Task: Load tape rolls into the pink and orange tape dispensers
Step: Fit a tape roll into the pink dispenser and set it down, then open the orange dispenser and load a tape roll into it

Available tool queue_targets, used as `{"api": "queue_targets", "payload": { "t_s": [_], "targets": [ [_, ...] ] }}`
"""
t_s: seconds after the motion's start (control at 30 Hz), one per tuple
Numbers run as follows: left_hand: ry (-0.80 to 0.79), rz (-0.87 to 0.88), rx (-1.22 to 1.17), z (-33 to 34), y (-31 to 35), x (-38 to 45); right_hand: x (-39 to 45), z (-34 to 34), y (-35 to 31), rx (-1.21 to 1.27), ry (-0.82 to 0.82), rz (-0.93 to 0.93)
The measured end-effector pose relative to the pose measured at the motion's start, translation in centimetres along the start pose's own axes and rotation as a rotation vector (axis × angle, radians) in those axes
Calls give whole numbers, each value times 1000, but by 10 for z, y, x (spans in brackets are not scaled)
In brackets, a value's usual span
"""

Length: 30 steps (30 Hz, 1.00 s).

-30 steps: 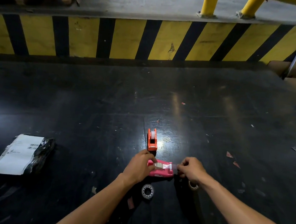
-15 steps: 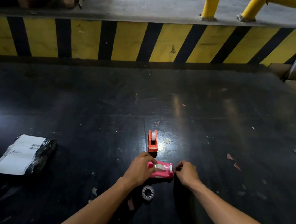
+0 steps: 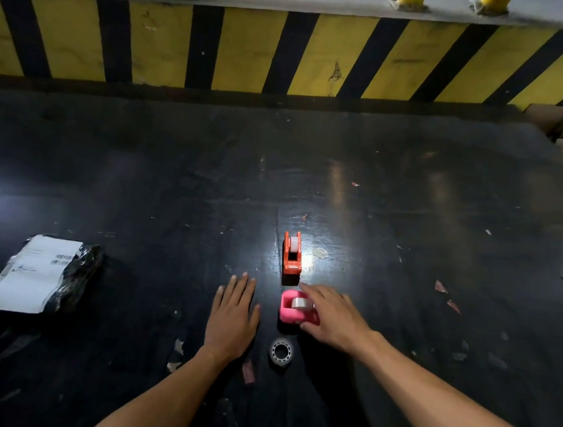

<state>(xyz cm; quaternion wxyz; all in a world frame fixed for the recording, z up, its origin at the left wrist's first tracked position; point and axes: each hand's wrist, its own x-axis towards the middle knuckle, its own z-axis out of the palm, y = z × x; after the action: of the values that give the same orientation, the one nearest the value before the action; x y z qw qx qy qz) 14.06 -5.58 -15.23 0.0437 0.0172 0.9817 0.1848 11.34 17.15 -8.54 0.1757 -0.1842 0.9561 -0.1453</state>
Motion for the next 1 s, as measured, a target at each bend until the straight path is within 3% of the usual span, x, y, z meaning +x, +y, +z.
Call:
{"api": "queue_targets", "payload": {
  "t_s": [0.13, 0.23, 0.4, 0.5, 0.7, 1.0],
  "targets": [
    [9, -6, 79, 6, 1, -3, 4, 9, 7, -23, 31, -23],
    [26, -20, 79, 7, 0, -2, 4, 8, 19, 135, 72, 29],
    [7, -29, 70, 7, 2, 2, 15, -6, 28, 453, 344, 454],
    [-4, -38, 84, 7, 2, 2, 39, -19, 35, 522, 420, 617],
    [14, -34, 81, 8, 1, 1, 79, -32, 41, 445, 476, 615],
    [31, -42, 63, 7, 2, 2, 84, -37, 36, 367, 414, 682]
  ]
}}
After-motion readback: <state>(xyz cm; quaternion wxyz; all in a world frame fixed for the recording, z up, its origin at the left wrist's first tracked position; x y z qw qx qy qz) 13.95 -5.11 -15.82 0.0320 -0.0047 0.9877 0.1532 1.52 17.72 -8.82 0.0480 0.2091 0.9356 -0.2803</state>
